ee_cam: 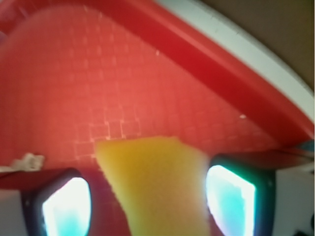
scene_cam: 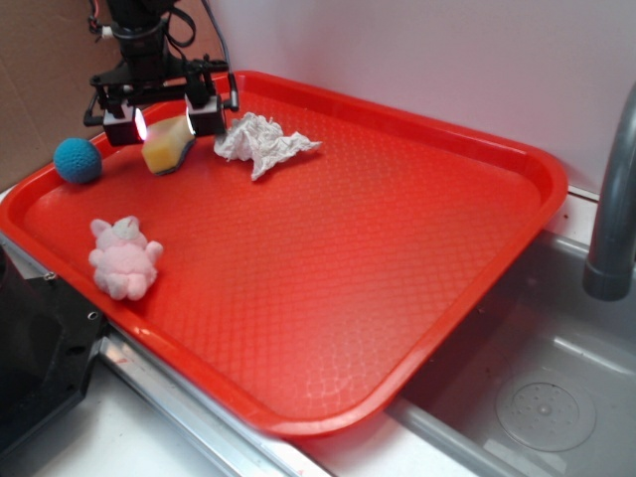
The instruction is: Grab the green sponge.
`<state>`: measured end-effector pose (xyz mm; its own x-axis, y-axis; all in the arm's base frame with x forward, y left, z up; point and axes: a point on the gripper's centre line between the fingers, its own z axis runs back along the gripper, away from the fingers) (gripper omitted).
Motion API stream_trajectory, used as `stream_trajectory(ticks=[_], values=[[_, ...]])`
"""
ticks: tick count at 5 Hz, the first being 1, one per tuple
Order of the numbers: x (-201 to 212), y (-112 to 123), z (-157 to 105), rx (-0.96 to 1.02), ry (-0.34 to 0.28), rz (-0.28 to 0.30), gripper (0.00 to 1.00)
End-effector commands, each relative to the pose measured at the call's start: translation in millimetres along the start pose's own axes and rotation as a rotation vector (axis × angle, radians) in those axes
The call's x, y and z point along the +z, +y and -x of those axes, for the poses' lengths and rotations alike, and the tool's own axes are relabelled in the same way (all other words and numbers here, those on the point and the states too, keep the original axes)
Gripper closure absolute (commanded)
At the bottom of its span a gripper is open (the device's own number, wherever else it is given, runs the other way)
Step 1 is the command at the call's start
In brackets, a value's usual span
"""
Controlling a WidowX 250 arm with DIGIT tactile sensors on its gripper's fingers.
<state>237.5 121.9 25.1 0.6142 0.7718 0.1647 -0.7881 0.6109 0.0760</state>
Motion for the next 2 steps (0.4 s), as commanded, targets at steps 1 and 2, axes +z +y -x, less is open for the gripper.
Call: stream_trajectory(ticks=[1, 2], values=[[5.6, 9.8, -9.7, 0.021, -0.029, 0.041, 1.00], [7.7, 9.8, -10.1, 0.022, -0.023, 0.054, 1.00]])
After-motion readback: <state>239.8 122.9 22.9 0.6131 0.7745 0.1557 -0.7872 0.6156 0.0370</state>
